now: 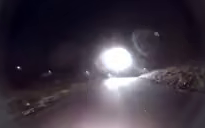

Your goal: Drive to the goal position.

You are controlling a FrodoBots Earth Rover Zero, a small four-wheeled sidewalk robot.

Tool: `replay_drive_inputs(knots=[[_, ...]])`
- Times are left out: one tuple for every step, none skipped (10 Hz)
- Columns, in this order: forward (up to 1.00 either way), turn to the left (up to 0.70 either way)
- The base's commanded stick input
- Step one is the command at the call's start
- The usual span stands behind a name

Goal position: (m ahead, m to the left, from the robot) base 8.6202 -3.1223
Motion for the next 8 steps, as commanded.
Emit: replay_drive_inputs(knots=[[1.0,-0.14],[1.0,-0.14],[1.0,-0.14],[1.0,-0.08],[1.0,-0.05],[1.0,-0.02],[1.0,-0.01],[1.0,0.0]])
